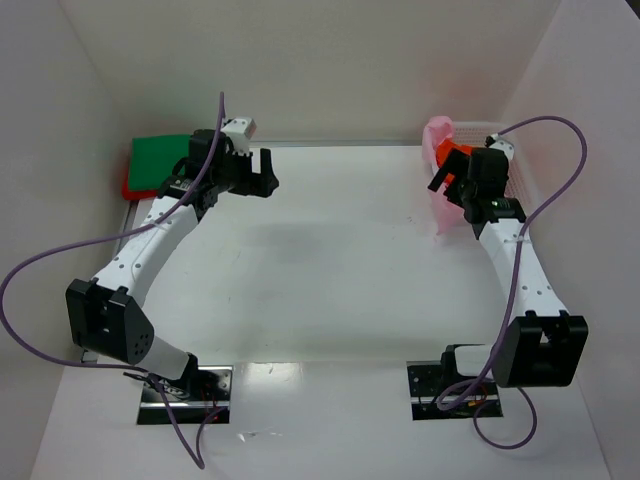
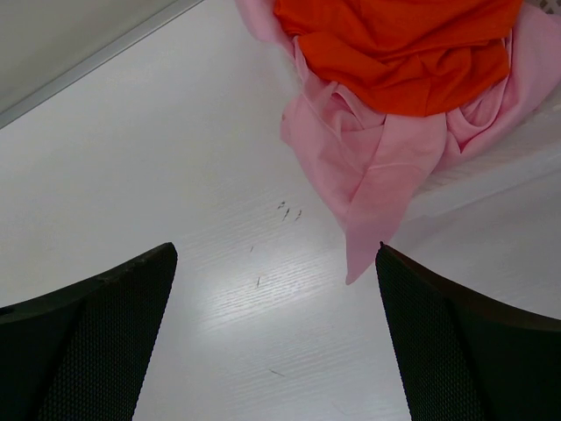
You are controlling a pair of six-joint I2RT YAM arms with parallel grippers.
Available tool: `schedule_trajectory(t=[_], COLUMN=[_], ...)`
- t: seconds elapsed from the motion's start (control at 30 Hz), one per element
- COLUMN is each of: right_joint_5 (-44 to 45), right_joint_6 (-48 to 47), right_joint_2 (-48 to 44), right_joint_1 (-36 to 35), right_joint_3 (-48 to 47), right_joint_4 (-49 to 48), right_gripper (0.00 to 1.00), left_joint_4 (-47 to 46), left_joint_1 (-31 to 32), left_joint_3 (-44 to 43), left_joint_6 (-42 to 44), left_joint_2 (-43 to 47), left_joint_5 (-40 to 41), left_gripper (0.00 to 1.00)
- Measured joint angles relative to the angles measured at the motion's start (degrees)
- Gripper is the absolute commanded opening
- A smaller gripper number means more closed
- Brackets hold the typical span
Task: Fold and stack the t-shirts
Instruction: Grab crumpled tshirt from bin with the left arm
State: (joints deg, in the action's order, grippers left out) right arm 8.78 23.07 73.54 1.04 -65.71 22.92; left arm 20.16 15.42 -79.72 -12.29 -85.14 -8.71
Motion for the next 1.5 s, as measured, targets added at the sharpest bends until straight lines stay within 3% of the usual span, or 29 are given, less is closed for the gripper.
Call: schedule_trajectory(t=[0.33,0.8,1.17,1.27,1.3,1.37,1.47,1.5], right_joint_5=[3.04,1.31,0.39,0.37,0.39,0.37,0.42,0.39], right_joint_6=[-1.36,-2.99,-2.99,-3.02,-2.95,-2.75,-3.06,-3.04], right_joint_2=[9.73,33.92,47.45,49.31,50.05,51.89,53.86,54.03], right_joint_1=[1.25,11.39,14.23,14.23,14.23,14.23,14.23,14.23], right_joint_3=[-9.92,-30.36,-35.58,-36.76,-37.48,-39.74,-42.4,-42.64], right_joint_4=[1.64,2.36,3.69,3.48,3.58,3.85,3.78,3.85], right_gripper=[1.0,1.0,1.0,0.84,0.69,0.51,0.32,0.19], left_joint_4=[-0.09,-0.85,-0.33,0.02,0.28,0.59,0.94,0.94], left_joint_1=[0.0,0.0,0.0,0.0,0.0,0.0,0.0,0.0], left_joint_3=[0.68,-0.66,-0.68,-0.68,-0.76,-1.03,-1.36,-1.42], left_joint_6=[-0.11,-1.53,-1.51,-1.51,-1.51,-1.51,-1.51,-1.51], left_joint_2=[-0.33,-6.27,-6.54,-6.91,-7.28,-7.89,-9.03,-9.35], left_joint_5=[0.17,-2.86,-2.95,-2.99,-3.02,-3.02,-2.99,-2.99], left_gripper=[0.99,0.99,0.99,0.99,0.99,0.99,0.99,0.99])
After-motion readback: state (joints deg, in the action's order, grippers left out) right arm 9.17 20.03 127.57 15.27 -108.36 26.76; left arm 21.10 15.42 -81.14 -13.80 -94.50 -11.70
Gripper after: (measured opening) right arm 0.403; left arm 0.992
